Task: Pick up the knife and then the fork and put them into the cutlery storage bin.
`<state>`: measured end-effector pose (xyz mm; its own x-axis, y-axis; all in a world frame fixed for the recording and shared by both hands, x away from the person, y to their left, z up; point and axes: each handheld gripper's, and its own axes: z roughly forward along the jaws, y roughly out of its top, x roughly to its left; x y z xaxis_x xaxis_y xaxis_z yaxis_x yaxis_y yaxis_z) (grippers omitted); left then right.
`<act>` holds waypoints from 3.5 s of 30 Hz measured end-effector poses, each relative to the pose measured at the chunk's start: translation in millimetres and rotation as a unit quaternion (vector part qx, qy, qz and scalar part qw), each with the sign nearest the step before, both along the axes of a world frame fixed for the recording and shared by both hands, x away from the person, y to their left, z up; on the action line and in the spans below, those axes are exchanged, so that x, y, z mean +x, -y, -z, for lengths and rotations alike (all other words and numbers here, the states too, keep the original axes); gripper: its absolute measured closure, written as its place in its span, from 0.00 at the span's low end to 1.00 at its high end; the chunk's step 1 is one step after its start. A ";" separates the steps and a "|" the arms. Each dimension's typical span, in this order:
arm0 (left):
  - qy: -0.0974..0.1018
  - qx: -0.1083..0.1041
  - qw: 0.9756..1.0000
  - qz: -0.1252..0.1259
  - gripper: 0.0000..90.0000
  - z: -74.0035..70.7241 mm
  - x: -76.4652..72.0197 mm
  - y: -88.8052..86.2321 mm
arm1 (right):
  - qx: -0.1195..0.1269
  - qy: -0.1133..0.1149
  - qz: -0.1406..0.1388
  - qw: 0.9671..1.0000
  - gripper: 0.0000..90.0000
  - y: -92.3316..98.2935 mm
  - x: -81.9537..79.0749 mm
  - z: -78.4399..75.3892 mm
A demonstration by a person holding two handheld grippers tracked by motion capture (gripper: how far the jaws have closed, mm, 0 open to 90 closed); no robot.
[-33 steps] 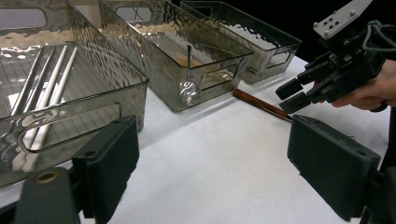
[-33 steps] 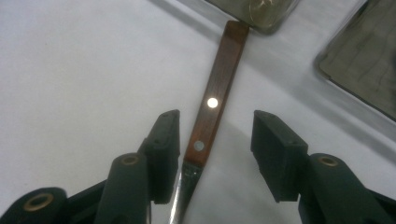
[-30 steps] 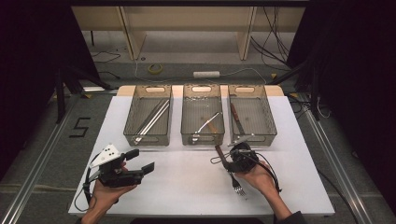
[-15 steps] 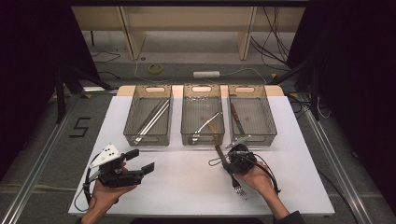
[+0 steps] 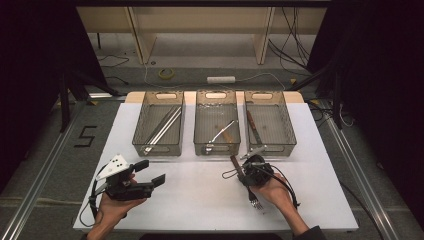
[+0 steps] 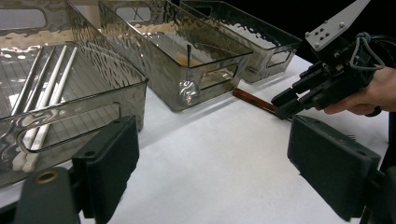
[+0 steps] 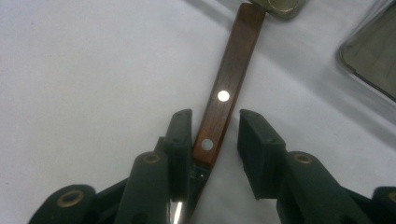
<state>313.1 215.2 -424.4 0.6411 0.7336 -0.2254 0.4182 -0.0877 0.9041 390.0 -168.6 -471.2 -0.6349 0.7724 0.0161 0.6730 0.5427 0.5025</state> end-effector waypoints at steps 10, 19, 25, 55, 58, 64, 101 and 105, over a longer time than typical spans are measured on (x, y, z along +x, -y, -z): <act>-0.001 0.000 1.000 0.000 0.18 0.2 0.4 0.0 | -0.006 -0.002 -0.003 1.000 0.76 -1.6 0.1 -0.3; -0.001 -0.001 1.000 0.001 0.18 -0.2 0.1 0.0 | -0.008 -0.017 -0.002 1.000 0.84 -0.8 5.8 -1.9; -0.001 -0.001 1.000 0.001 0.18 -0.3 0.1 -0.6 | -0.016 -0.019 -0.004 1.000 0.86 -2.0 7.2 -2.7; -0.002 -0.003 1.000 -0.003 0.18 0.1 0.5 -1.2 | -0.051 -0.068 -0.055 0.995 0.86 6.1 14.3 -16.7; -0.001 -0.004 1.000 -0.003 0.18 0.0 0.3 -1.6 | -0.057 -0.078 -0.063 0.993 0.86 4.5 16.6 -16.1; -0.001 -0.003 1.000 -0.003 0.18 -0.1 0.0 -1.4 | -0.085 -0.102 -0.075 0.988 0.86 -2.8 23.6 -15.5; -0.001 0.000 1.000 -0.001 0.18 -0.2 -0.1 -1.3 | -0.017 -0.055 -0.065 0.996 0.87 29.0 20.7 -59.0; 0.000 -0.003 1.000 -0.003 0.18 0.1 0.4 -1.9 | 0.020 -0.032 -0.047 0.998 0.87 47.1 23.5 -77.8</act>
